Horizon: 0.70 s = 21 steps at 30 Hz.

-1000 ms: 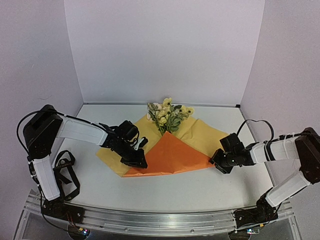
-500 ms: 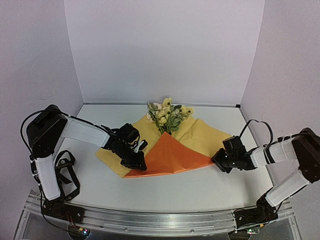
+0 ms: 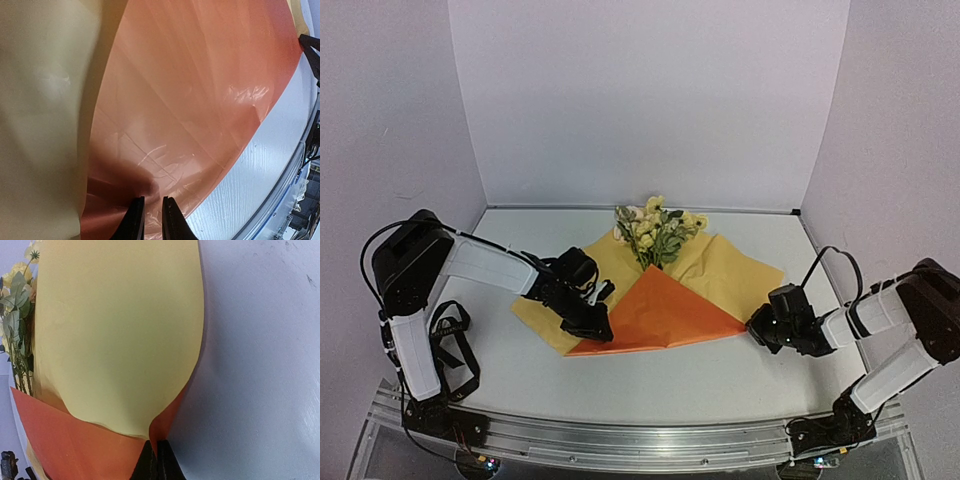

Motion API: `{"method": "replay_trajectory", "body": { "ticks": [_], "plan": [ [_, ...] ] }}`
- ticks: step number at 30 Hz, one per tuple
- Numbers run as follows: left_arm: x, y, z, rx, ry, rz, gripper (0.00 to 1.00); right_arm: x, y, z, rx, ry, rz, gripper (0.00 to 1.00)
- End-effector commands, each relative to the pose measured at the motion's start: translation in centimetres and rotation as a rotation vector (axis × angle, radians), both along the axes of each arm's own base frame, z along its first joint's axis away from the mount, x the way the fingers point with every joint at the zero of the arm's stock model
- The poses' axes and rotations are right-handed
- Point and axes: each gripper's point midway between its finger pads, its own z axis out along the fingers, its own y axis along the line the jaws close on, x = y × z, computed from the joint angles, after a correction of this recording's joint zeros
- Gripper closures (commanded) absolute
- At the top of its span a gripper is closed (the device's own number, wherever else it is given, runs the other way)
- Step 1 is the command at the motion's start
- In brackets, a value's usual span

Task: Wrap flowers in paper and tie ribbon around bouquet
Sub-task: Pick up the one-fourth-folded wrapping paper from the center of the board.

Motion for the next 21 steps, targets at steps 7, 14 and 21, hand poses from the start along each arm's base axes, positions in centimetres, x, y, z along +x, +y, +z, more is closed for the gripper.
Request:
{"method": "replay_trajectory", "body": {
  "ticks": [7,14,21],
  "plan": [
    [-1.9,1.5,0.3,0.01,0.034,-0.009,0.86,-5.3,-2.5,-1.0,-0.236,-0.093,-0.006,1.0],
    [0.2,-1.8,4.9,-0.095,-0.102,-0.086,0.85,-4.9,-1.9,0.4,-0.232,-0.147,0.001,1.0],
    [0.8,-8.0,7.1,-0.134,-0.32,-0.276,0.84,-4.3,-0.3,1.8,-0.184,-0.176,0.021,1.0]
  ]
}}
